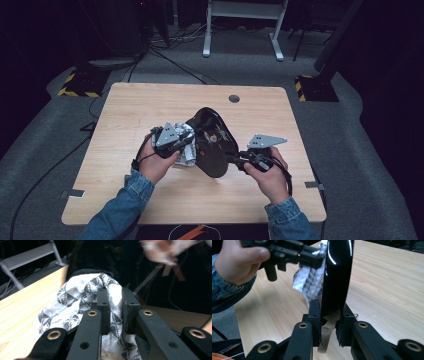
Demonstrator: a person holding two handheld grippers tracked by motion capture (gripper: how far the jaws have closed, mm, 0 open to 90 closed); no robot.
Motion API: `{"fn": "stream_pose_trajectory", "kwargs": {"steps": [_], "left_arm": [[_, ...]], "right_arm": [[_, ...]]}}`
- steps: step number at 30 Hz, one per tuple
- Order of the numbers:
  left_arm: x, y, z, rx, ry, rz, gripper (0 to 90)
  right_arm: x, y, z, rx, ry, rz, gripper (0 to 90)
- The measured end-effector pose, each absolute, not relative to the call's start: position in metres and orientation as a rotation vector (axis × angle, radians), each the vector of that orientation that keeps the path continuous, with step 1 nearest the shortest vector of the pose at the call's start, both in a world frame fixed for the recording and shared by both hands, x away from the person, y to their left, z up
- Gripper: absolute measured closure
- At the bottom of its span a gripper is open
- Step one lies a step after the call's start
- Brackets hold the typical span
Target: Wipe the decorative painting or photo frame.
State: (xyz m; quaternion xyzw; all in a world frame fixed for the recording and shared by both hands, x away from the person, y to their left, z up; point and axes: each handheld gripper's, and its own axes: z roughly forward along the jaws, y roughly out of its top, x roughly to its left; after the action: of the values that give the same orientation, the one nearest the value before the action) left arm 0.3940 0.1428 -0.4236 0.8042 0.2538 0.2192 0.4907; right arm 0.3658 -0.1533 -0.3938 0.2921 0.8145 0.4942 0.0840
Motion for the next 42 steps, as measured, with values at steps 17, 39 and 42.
{"fn": "stream_pose_trajectory", "kwargs": {"steps": [17, 39, 42], "left_arm": [[0.368, 0.113, -0.426, 1.984, 0.463, 0.505, 79.8], [0.401, 0.16, -0.433, 1.954, 0.641, 0.588, 79.8], [0.405, 0.163, -0.435, 1.951, 0.651, 0.591, 79.7]], "right_arm": [[0.37, -0.158, -0.395, 0.892, 2.439, 1.508, 78.7], [0.365, -0.163, -0.395, 0.887, 2.441, 1.506, 78.3], [0.364, -0.164, -0.395, 0.883, 2.439, 1.499, 78.3]]}}
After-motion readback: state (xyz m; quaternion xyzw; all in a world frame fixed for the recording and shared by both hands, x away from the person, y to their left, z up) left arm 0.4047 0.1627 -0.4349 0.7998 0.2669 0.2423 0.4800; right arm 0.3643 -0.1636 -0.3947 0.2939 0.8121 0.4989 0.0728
